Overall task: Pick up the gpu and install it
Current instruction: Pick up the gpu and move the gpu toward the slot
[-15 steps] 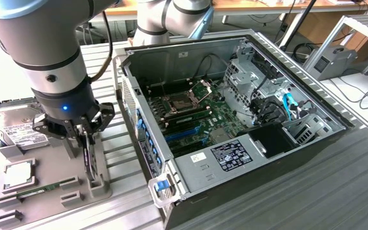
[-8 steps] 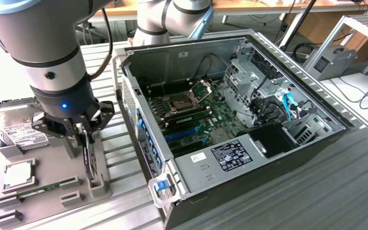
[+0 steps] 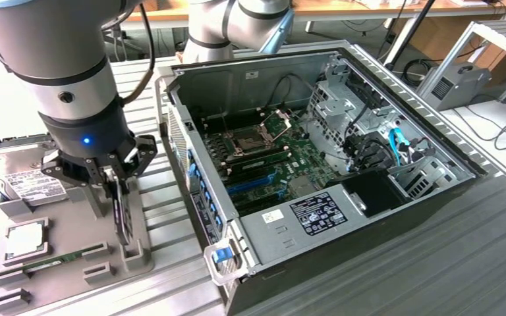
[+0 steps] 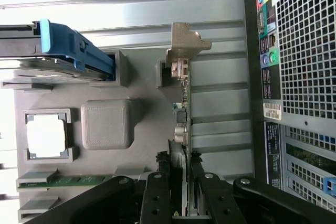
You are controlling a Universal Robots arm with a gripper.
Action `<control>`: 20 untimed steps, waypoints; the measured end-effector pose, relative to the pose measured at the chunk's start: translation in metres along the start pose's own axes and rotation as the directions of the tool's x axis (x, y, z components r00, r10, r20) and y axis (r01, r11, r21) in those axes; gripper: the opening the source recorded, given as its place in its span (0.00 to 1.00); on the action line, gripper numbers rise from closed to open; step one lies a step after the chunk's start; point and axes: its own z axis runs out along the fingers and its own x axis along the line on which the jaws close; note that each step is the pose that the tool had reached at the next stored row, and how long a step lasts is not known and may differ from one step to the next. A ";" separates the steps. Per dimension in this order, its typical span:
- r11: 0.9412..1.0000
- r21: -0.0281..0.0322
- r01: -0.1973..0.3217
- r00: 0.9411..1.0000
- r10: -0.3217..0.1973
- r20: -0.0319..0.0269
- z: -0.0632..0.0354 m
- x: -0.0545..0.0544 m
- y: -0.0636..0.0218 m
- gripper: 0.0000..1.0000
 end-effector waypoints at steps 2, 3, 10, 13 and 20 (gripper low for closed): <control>1.000 0.000 0.000 1.000 0.000 0.000 -0.0013 0.000 0.0000 0.26; 1.000 0.000 0.000 1.000 0.000 0.000 -0.0020 0.000 0.0001 0.26; 1.000 0.000 0.000 1.000 0.000 0.000 -0.0101 0.000 0.0004 0.26; 1.000 0.000 0.000 1.000 0.000 0.000 -0.0124 0.000 0.0005 0.26; 1.000 0.000 0.000 1.000 0.000 0.000 -0.0178 -0.001 0.0007 0.26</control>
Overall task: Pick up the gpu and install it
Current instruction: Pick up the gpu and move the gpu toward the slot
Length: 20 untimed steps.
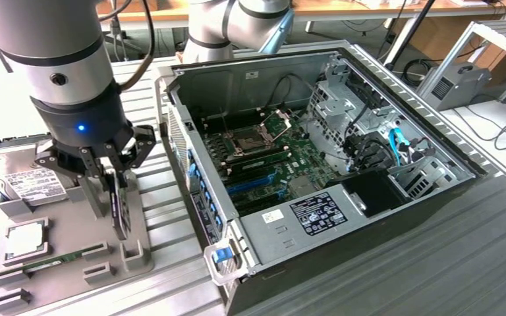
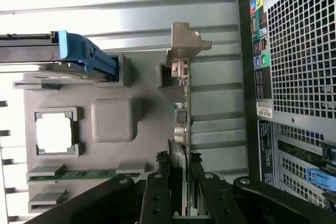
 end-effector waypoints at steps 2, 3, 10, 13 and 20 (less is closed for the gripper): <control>1.000 0.000 0.000 1.000 0.000 0.000 -0.0012 0.000 0.0001 0.26; 1.000 0.000 0.000 1.000 0.000 0.000 -0.0018 0.000 0.0001 0.26; 1.000 0.000 0.000 1.000 0.000 0.000 -0.0059 0.000 0.0003 0.26; 1.000 0.000 0.000 1.000 0.000 0.000 -0.0094 0.000 0.0004 0.26; 1.000 0.000 0.000 1.000 0.000 0.000 -0.0144 0.000 0.0006 0.26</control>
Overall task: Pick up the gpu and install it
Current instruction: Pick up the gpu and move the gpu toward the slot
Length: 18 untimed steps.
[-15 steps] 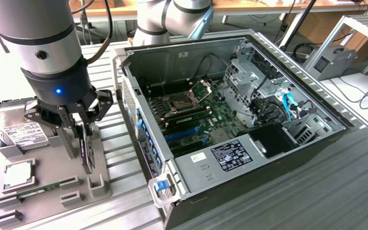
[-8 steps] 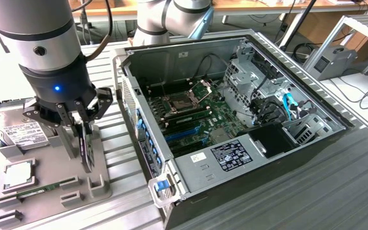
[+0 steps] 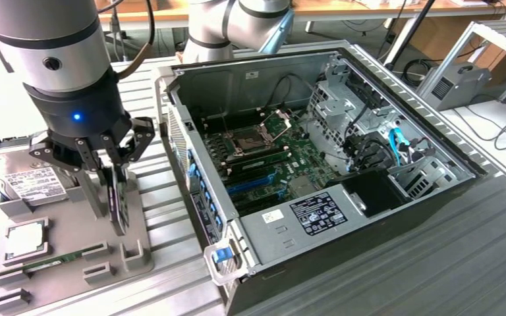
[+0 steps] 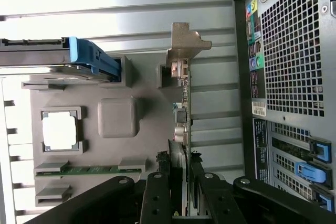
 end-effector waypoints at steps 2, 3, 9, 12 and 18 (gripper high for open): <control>1.000 0.000 0.000 1.000 0.000 0.000 -0.0013 0.000 0.0001 0.26; 1.000 0.000 0.000 1.000 0.000 0.000 -0.0019 0.000 0.0001 0.26; 1.000 0.000 0.000 1.000 0.000 0.000 -0.0067 0.000 0.0003 0.26; 1.000 0.000 0.000 1.000 0.000 0.000 -0.0087 0.000 0.0004 0.26; 1.000 0.000 0.000 1.000 0.000 0.000 -0.0120 0.000 0.0005 0.26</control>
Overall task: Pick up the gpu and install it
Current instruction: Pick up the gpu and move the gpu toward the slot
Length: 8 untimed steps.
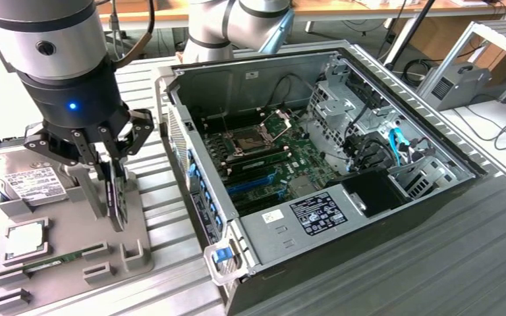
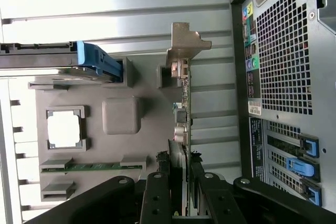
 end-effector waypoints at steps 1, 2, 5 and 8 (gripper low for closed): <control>1.000 0.000 0.000 1.000 0.000 0.000 -0.0006 0.000 0.0000 0.26; 1.000 0.000 0.000 1.000 0.000 0.000 -0.0013 0.000 0.0001 0.26; 1.000 0.000 0.000 1.000 0.000 0.000 -0.0035 0.000 0.0001 0.26; 1.000 0.000 0.000 1.000 0.000 0.000 -0.0061 0.000 0.0002 0.26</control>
